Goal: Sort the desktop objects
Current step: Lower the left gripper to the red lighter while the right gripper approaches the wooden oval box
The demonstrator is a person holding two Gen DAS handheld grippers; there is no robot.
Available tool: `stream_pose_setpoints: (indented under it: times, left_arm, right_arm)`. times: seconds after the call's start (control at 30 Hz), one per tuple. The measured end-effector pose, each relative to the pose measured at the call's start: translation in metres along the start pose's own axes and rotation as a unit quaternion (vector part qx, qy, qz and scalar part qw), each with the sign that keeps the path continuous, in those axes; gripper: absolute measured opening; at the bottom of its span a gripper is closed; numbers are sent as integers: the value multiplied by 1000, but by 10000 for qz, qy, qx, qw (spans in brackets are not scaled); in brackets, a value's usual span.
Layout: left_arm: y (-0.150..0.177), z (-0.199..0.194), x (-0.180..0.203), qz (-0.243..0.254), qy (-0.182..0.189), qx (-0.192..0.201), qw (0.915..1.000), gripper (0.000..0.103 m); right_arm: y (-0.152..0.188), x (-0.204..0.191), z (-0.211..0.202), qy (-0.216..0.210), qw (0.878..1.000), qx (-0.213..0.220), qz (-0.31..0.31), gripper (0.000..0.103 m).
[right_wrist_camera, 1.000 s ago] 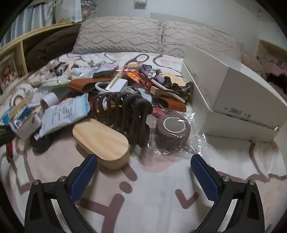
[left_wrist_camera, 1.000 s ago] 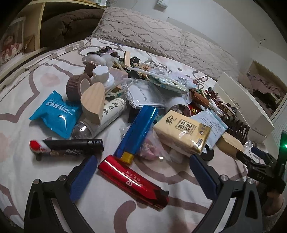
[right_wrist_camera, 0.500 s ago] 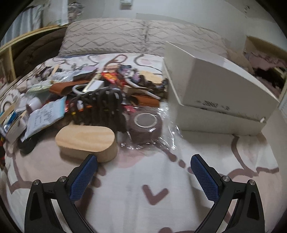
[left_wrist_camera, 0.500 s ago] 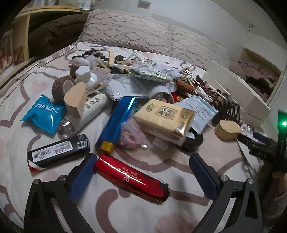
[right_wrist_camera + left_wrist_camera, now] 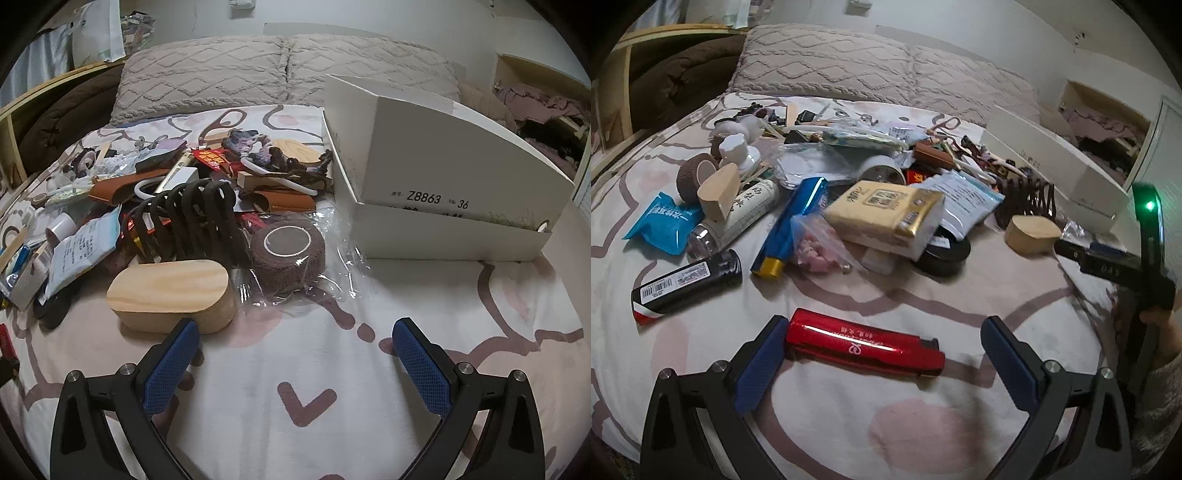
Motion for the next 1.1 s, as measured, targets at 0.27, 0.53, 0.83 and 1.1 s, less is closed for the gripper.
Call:
stream_pose_setpoints:
  times: [0.27,0.53,0.83,1.1]
  left_arm:
    - [4,3,0,115,-222,-62,9997,103]
    - [9,8,2,395,-814,-111,9958,103]
    - [8,3,-11,189,-1069,-18,9941,103]
    - [9,4,-14,141,-1216,-48,9925,103]
  right_arm:
    - [0,-37,-9,-478,9977,107,-466,103]
    - [-4,-70,-10,-721,9955,81,-612,103]
    - [-10,-72,5,-483,9975,-48,-518,103]
    - [-3,-69,20,-393,9975,-338,-484,103]
Point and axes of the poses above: each gripper's, at about its wrist camera, not at the fingertips, and z roughly the way its jaws point, x to its right, y to its underside, the point moved 10 cm from there along z, roughly the way its jaws point, and after that the axes turned 10 degrees about -x, right-handed, at the moved point
